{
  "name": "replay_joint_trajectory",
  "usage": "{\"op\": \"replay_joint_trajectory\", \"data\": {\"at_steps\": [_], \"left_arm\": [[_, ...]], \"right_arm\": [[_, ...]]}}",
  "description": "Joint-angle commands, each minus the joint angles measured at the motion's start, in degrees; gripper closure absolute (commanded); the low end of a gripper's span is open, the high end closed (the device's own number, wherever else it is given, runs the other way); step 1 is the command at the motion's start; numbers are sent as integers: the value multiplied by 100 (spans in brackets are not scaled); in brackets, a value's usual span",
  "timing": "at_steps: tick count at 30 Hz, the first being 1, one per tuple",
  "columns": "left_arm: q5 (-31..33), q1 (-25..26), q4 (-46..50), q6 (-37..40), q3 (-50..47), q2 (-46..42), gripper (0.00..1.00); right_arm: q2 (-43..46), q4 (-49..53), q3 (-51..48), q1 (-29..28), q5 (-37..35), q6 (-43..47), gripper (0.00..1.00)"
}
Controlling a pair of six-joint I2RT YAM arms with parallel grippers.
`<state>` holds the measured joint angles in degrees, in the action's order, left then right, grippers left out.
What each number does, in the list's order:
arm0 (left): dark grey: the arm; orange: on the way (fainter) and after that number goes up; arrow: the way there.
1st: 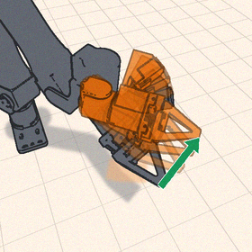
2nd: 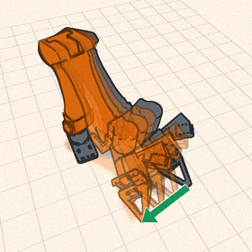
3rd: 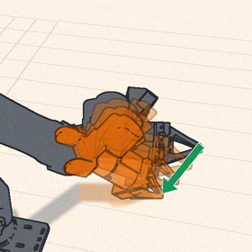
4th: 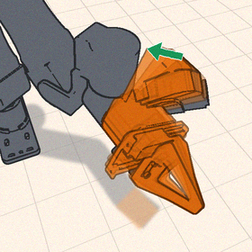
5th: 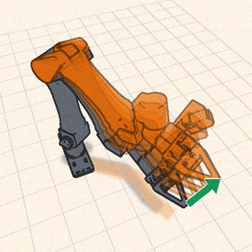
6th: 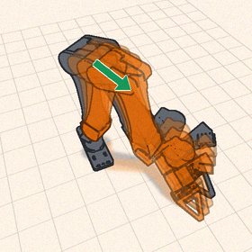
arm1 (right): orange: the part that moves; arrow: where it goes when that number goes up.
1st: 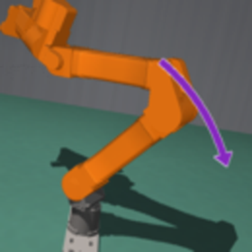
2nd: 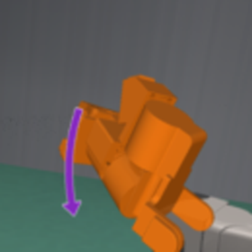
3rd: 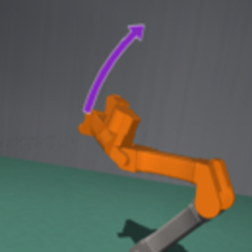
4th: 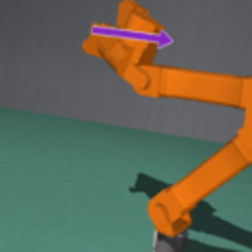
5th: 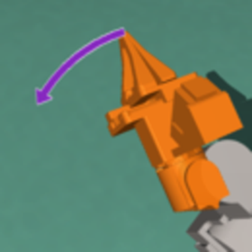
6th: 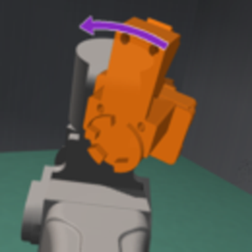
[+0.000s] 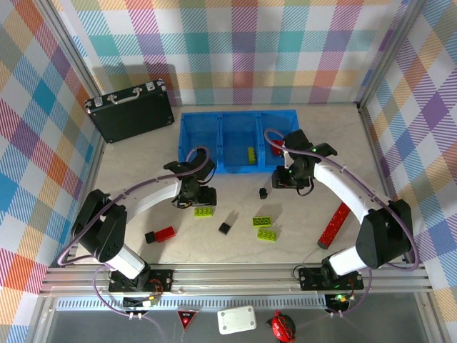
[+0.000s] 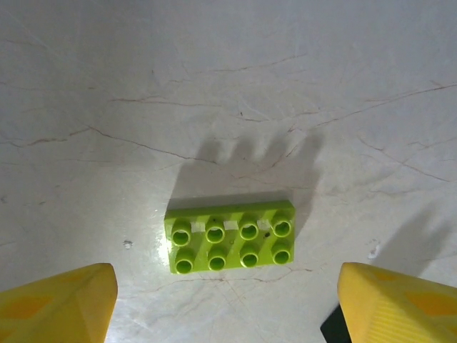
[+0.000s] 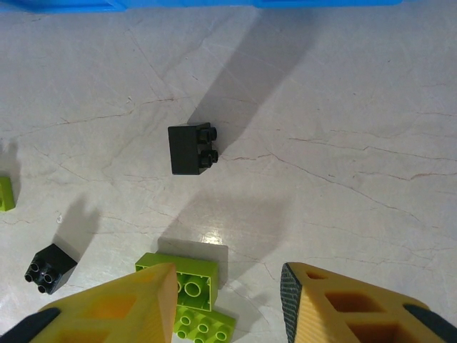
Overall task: Sort the legos into containers by color
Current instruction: Pick up the lego from the center of the table.
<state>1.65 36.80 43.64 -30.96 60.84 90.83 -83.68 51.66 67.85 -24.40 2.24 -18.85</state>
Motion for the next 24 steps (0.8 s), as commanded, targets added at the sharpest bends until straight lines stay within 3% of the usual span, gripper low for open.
{"op": "replay_joint_trajectory", "data": {"at_steps": [1,24], "left_arm": [[81,80,-183,-237,-154,201,17],[44,313,-510,-408,-239,900,30]], "right_arm": [[193,-58,-131,-30,66,-23,56],[204,-11,-189,-29,48,-21,56]]}}
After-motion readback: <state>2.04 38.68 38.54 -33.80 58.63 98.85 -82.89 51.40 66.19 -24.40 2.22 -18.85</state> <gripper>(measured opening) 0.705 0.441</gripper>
